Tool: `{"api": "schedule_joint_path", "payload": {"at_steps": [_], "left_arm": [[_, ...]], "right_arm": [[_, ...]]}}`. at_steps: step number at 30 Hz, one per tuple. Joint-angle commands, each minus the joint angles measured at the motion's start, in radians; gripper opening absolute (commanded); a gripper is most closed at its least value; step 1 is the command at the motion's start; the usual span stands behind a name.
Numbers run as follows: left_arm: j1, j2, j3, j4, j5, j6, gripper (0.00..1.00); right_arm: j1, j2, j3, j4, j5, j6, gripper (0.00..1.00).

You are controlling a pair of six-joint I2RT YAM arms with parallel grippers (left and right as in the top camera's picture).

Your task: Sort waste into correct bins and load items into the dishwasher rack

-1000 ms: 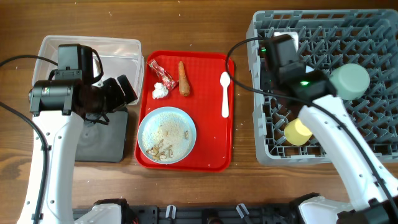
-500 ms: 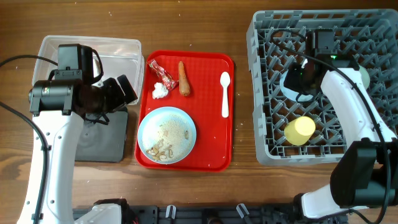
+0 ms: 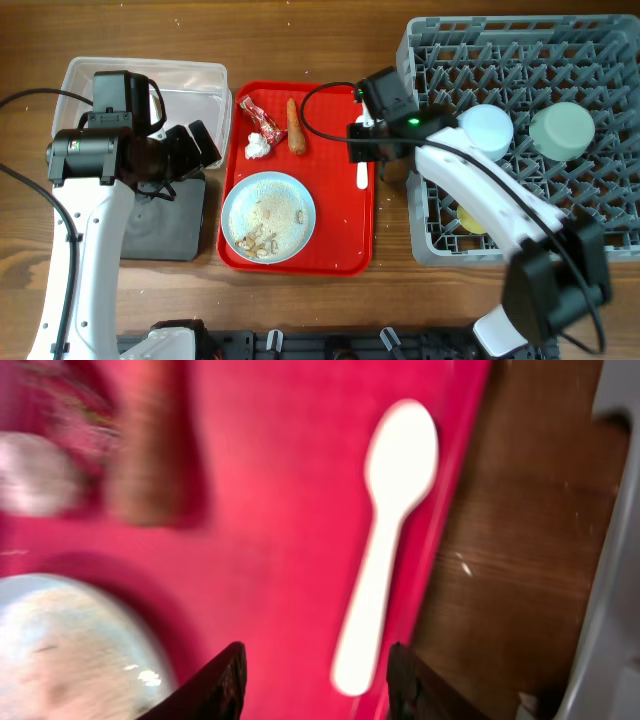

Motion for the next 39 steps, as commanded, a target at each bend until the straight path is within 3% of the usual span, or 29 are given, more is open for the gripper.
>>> {"api": "schedule_joint_path", "payload": {"at_steps": [1, 7, 10, 12, 16, 19, 24, 26, 31, 37, 38, 39], "left_arm": [[0.003, -0.014, 0.006, 0.000, -0.009, -0.002, 1.00], [0.003, -0.014, 0.006, 0.000, -0.009, -0.002, 1.00], [0.003, -0.014, 0.006, 0.000, -0.009, -0.002, 1.00], [0.003, -0.014, 0.006, 0.000, -0.009, -0.002, 1.00], [0.003, -0.014, 0.006, 0.000, -0.009, -0.002, 1.00], [0.003, -0.014, 0.006, 0.000, -0.009, -0.002, 1.00], [0.003, -0.014, 0.006, 0.000, -0.009, -0.002, 1.00], [0.003, -0.014, 0.006, 0.000, -0.009, -0.002, 1.00], [0.003, -0.014, 0.006, 0.000, -0.009, -0.002, 1.00], [0.003, -0.014, 0.006, 0.000, -0.009, -0.002, 1.00], [0.003, -0.014, 0.006, 0.000, -0.009, -0.002, 1.00], [0.003, -0.014, 0.006, 0.000, -0.009, -0.002, 1.00]], "right_arm": [[0.001, 0.137, 0.008, 0.100, 0.087, 0.033, 0.47], [0.001, 0.283, 0.008, 0.110, 0.120, 0.034, 0.45], [0.001, 0.316, 0.008, 0.106, 0.084, 0.037, 0.23], [0.001, 0.313, 0.008, 0.104, 0.084, 0.037, 0.15], [0.001, 0.235, 0.017, 0.069, 0.085, 0.036, 0.09], [0.001, 0.077, 0.017, 0.045, 0.085, 0.034, 0.06], [-0.017, -0.183, 0.017, 0.020, 0.246, -0.042, 0.04], [-0.064, -0.206, 0.017, -0.014, 0.285, -0.042, 0.04], [-0.225, -0.159, 0.011, 0.037, 0.275, -0.069, 0.04], [-0.263, 0.047, 0.011, 0.206, 0.220, -0.214, 0.04], [-0.263, 0.076, 0.011, 0.227, 0.228, -0.251, 0.11], [-0.263, 0.074, 0.012, 0.230, 0.227, -0.250, 0.25]]}}
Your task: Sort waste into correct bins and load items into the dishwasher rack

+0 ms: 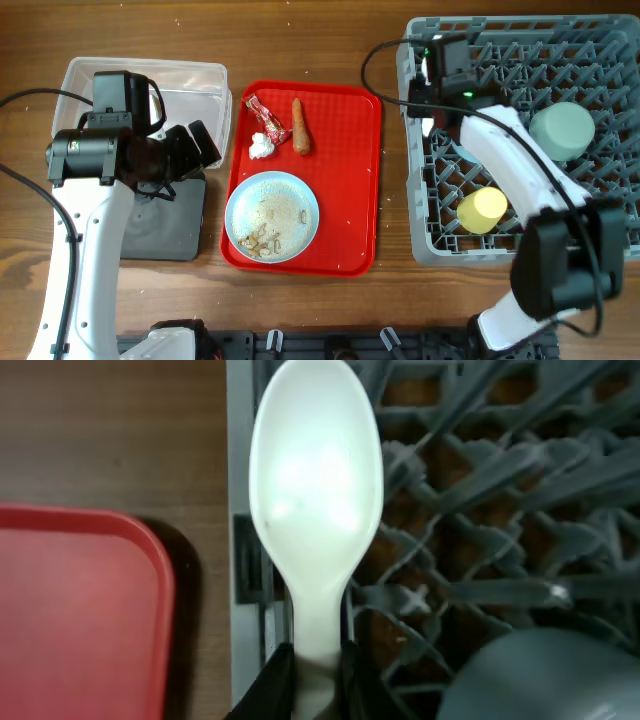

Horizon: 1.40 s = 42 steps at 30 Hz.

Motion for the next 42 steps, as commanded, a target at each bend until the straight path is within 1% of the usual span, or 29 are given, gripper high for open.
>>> {"api": "schedule_joint_path", "payload": {"at_steps": [1, 3, 4, 7, 8, 9, 11, 14, 15, 18, 20, 23, 25, 28, 30, 31, 32, 33, 34, 36, 38, 39, 40, 42], "left_arm": [[0.003, -0.013, 0.006, 0.000, -0.009, -0.002, 1.00], [0.003, -0.013, 0.006, 0.000, -0.009, -0.002, 1.00], [0.003, -0.013, 0.006, 0.001, -0.009, -0.002, 1.00], [0.003, -0.013, 0.006, 0.001, -0.009, -0.002, 1.00], [0.003, -0.013, 0.006, 0.001, -0.009, -0.002, 1.00], [0.003, -0.013, 0.006, 0.000, -0.009, -0.002, 1.00], [0.003, -0.013, 0.006, 0.000, -0.009, -0.002, 1.00], [0.003, -0.013, 0.006, 0.001, -0.009, -0.002, 1.00], [0.003, -0.013, 0.006, 0.000, -0.009, -0.002, 1.00], [0.003, -0.013, 0.006, 0.000, -0.009, -0.002, 1.00], [0.003, -0.013, 0.006, 0.001, -0.009, -0.002, 1.00], [0.003, -0.013, 0.006, 0.000, -0.009, -0.002, 1.00], [0.003, -0.013, 0.006, 0.000, -0.009, -0.002, 1.00], [0.003, -0.013, 0.006, 0.000, -0.009, -0.002, 1.00], [0.003, -0.013, 0.006, 0.000, -0.009, -0.002, 1.00], [0.003, -0.013, 0.006, 0.000, -0.009, -0.002, 1.00], [0.003, -0.013, 0.006, 0.000, -0.009, -0.002, 1.00], [0.003, -0.013, 0.006, 0.000, -0.009, -0.002, 1.00], [0.003, -0.013, 0.006, 0.000, -0.009, -0.002, 1.00], [0.003, -0.013, 0.006, 0.000, -0.009, -0.002, 1.00], [0.003, -0.013, 0.006, 0.001, -0.009, -0.002, 1.00], [0.003, -0.013, 0.006, 0.000, -0.009, -0.002, 1.00], [0.003, -0.013, 0.006, 0.000, -0.009, -0.002, 1.00], [0.003, -0.013, 0.006, 0.001, -0.009, -0.002, 1.00]], "right_arm": [[0.004, 0.002, 0.002, 0.015, -0.012, -0.062, 0.34], [0.013, -0.075, 0.002, 0.008, -0.051, -0.064, 0.40], [0.021, -0.157, 0.002, -0.005, -0.163, -0.066, 0.43], [0.059, -0.303, 0.001, -0.017, -0.506, -0.053, 0.48], [0.084, -0.323, 0.001, -0.020, -0.542, -0.022, 0.48], [0.119, -0.329, 0.001, -0.033, -0.544, 0.024, 0.48], [0.205, -0.301, -0.001, -0.061, -0.528, 0.042, 0.47], [0.312, -0.227, -0.001, -0.095, -0.411, 0.079, 0.46], [0.359, -0.193, -0.001, -0.093, -0.384, 0.120, 0.46], [0.430, -0.140, -0.001, -0.047, -0.365, 0.147, 0.46], [0.440, -0.139, -0.001, -0.061, -0.318, 0.146, 0.47], [0.439, -0.161, -0.001, -0.083, -0.317, 0.143, 0.53], [0.435, -0.220, -0.001, -0.117, -0.312, 0.111, 0.54], [0.423, -0.355, -0.001, -0.189, -0.211, 0.087, 0.56], [0.422, -0.439, -0.001, -0.223, -0.171, 0.077, 0.63], [0.422, -0.512, -0.001, -0.239, -0.169, 0.035, 0.66], [0.422, -0.556, -0.001, -0.241, -0.169, 0.035, 0.70], [0.422, -0.610, -0.001, -0.240, -0.169, 0.039, 0.75], [0.422, -0.645, -0.001, -0.241, -0.172, 0.039, 1.00], [0.422, -0.703, -0.001, -0.245, -0.177, 0.042, 1.00], [0.422, -0.723, -0.001, -0.267, -0.218, 0.042, 1.00], [0.422, -0.723, -0.001, -0.301, -0.240, 0.042, 1.00], [0.422, -0.723, -0.001, -0.358, -0.227, 0.039, 1.00], [0.402, -0.737, -0.001, -0.408, -0.191, 0.042, 1.00]]}}
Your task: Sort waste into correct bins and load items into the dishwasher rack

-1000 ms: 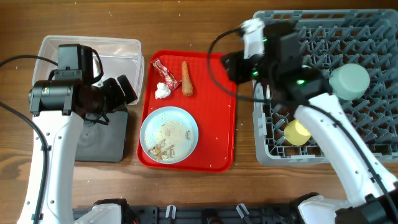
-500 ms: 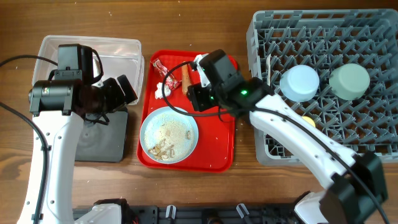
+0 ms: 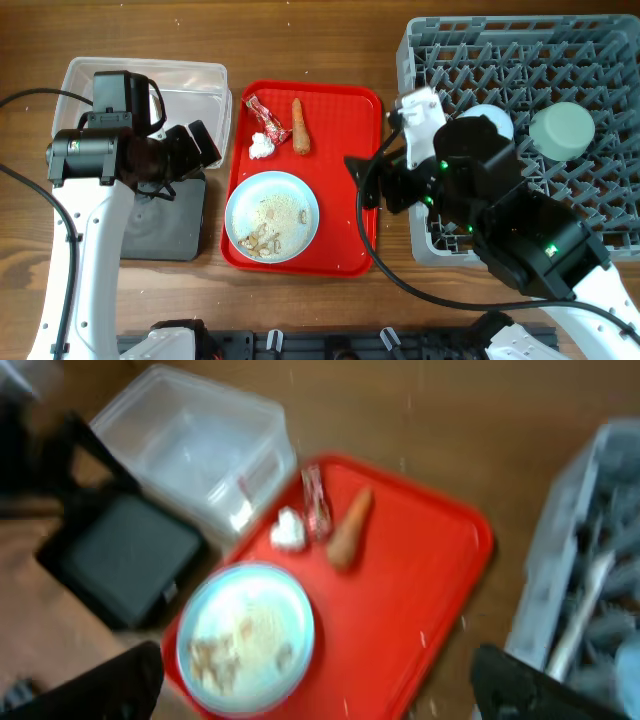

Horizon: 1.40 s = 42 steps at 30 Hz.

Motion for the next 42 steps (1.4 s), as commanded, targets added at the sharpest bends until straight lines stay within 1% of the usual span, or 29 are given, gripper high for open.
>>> {"api": "schedule_joint_path", "payload": {"at_steps": [1, 3, 6, 8, 10, 11, 12, 15, 17, 19, 22, 25, 26, 29, 31, 32, 34, 36, 42], "left_arm": [[0.003, -0.013, 0.006, 0.000, -0.009, -0.002, 1.00], [0.003, -0.013, 0.006, 0.000, -0.009, -0.002, 1.00], [0.003, -0.013, 0.006, 0.000, -0.009, -0.002, 1.00], [0.003, -0.013, 0.006, 0.000, -0.009, -0.002, 1.00], [0.003, -0.013, 0.006, 0.000, -0.009, -0.002, 1.00], [0.003, -0.013, 0.006, 0.000, -0.009, -0.002, 1.00], [0.003, -0.013, 0.006, 0.000, -0.009, -0.002, 1.00], [0.003, -0.013, 0.006, 0.000, -0.009, -0.002, 1.00], [0.003, -0.013, 0.006, 0.000, -0.009, -0.002, 1.00], [0.003, -0.013, 0.006, 0.000, -0.009, -0.002, 1.00], [0.003, -0.013, 0.006, 0.000, -0.009, -0.002, 1.00], [0.003, -0.013, 0.006, 0.000, -0.009, -0.002, 1.00], [0.003, -0.013, 0.006, 0.000, -0.009, -0.002, 1.00], [0.003, -0.013, 0.006, 0.000, -0.009, -0.002, 1.00], [0.003, -0.013, 0.006, 0.000, -0.009, -0.002, 1.00], [0.003, -0.013, 0.006, 0.000, -0.009, -0.002, 1.00], [0.003, -0.013, 0.006, 0.000, -0.009, -0.002, 1.00], [0.003, -0.013, 0.006, 0.000, -0.009, -0.002, 1.00], [0.003, -0.013, 0.006, 0.000, -0.009, -0.002, 1.00]], "right_arm": [[-0.041, -0.036, 0.002, -0.027, 0.022, -0.014, 1.00], [-0.098, -0.114, 0.002, -0.028, 0.021, -0.037, 1.00], [-0.130, -0.264, 0.001, -0.027, 0.023, -0.156, 1.00], [-0.132, -0.321, -0.004, -0.021, 0.079, -0.230, 1.00], [-0.134, -0.372, -0.068, 0.021, 0.160, -0.326, 1.00], [-0.144, -0.393, -0.122, 0.052, 0.160, -0.357, 1.00], [-0.161, -0.414, -0.188, 0.096, 0.157, -0.349, 1.00], [-0.203, -0.530, -0.495, 0.308, 0.145, -0.290, 1.00], [-0.214, -0.653, -0.714, 0.471, 0.145, -0.253, 1.00], [-0.224, -0.779, -0.879, 0.570, 0.145, -0.245, 1.00], [-0.228, -0.948, -1.036, 0.609, 0.145, -0.237, 1.00], [-0.228, -1.089, -1.126, 0.608, 0.145, -0.237, 1.00], [-0.229, -1.084, -1.149, 0.626, 0.145, -0.237, 1.00], [-0.229, -1.089, -1.220, 0.676, 0.145, -0.168, 1.00], [-0.229, -1.089, -1.233, 0.720, 0.145, -0.169, 1.00], [-0.229, -1.089, -1.244, 0.752, 0.145, -0.169, 1.00], [-0.229, -1.089, -1.297, 0.876, 0.099, -0.166, 1.00], [-0.229, -1.089, -1.297, 0.874, 0.062, -0.167, 1.00], [-0.229, -1.088, -1.297, 0.874, 0.062, -0.166, 1.00]]}}
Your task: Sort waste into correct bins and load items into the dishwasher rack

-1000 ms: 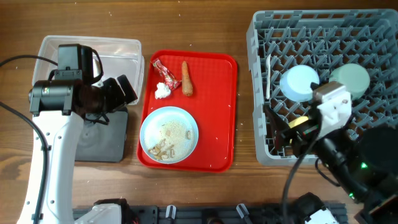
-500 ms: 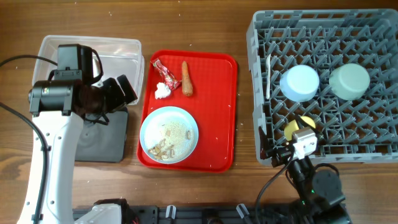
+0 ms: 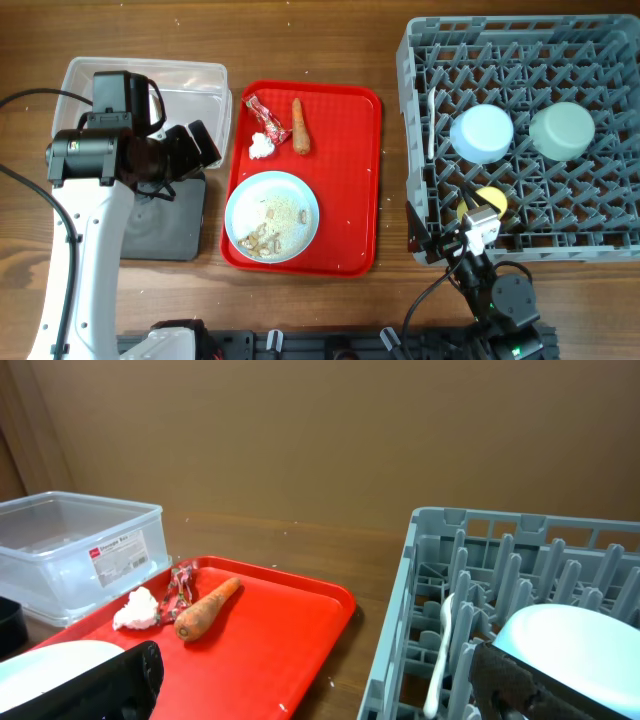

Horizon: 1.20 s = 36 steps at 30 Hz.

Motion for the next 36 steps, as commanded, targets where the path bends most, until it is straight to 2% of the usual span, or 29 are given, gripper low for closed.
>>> {"api": "schedule_joint_path", "payload": {"at_steps": [1, 11, 13, 15, 17, 18, 20, 22, 24, 26, 28, 32, 35, 36], "left_arm": [[0.003, -0.011, 0.006, 0.001, -0.009, -0.002, 1.00], [0.010, -0.015, 0.014, 0.008, 0.004, -0.003, 1.00], [0.010, -0.015, 0.014, 0.005, 0.121, -0.004, 1.00], [-0.002, -0.010, 0.014, 0.126, 0.246, 0.005, 1.00], [-0.082, 0.021, 0.014, 0.212, 0.261, 0.005, 1.00], [-0.149, 0.055, 0.014, 0.242, 0.238, 0.005, 0.92], [-0.310, 0.150, 0.014, 0.317, 0.040, -0.004, 0.77], [-0.408, 0.255, 0.014, 0.428, 0.012, -0.055, 0.76], [-0.468, 0.382, 0.014, 0.534, -0.023, -0.056, 0.75], [-0.489, 0.476, 0.014, 0.583, -0.098, -0.082, 0.80], [-0.490, 0.582, 0.014, 0.645, -0.111, -0.082, 0.80], [-0.489, 0.689, 0.014, 0.698, -0.142, -0.082, 0.73], [-0.489, 0.711, 0.014, 0.711, -0.189, -0.082, 0.73], [-0.489, 0.711, 0.014, 0.731, -0.188, -0.082, 0.70]], "right_arm": [[-0.004, -0.011, -0.003, 0.005, -0.023, 0.014, 1.00], [-0.004, -0.011, -0.003, 0.005, -0.024, 0.014, 1.00], [-0.004, -0.011, -0.003, 0.005, -0.023, 0.014, 1.00], [-0.004, -0.011, -0.003, 0.005, -0.024, 0.014, 1.00], [-0.004, -0.011, -0.003, 0.005, -0.024, 0.014, 1.00], [-0.004, -0.011, -0.003, 0.005, -0.024, 0.014, 1.00], [-0.004, -0.011, -0.003, 0.005, -0.024, 0.014, 1.00], [-0.004, -0.011, -0.003, 0.005, -0.024, 0.014, 1.00], [-0.004, -0.011, -0.003, 0.005, -0.023, 0.014, 1.00], [-0.004, -0.011, -0.003, 0.005, -0.023, 0.014, 1.00], [-0.004, -0.011, -0.003, 0.005, -0.023, 0.014, 1.00], [-0.004, -0.011, -0.003, 0.005, -0.023, 0.014, 0.99], [-0.004, -0.011, -0.003, 0.005, -0.023, 0.014, 1.00], [-0.004, -0.011, -0.003, 0.005, -0.024, 0.014, 1.00]]}}
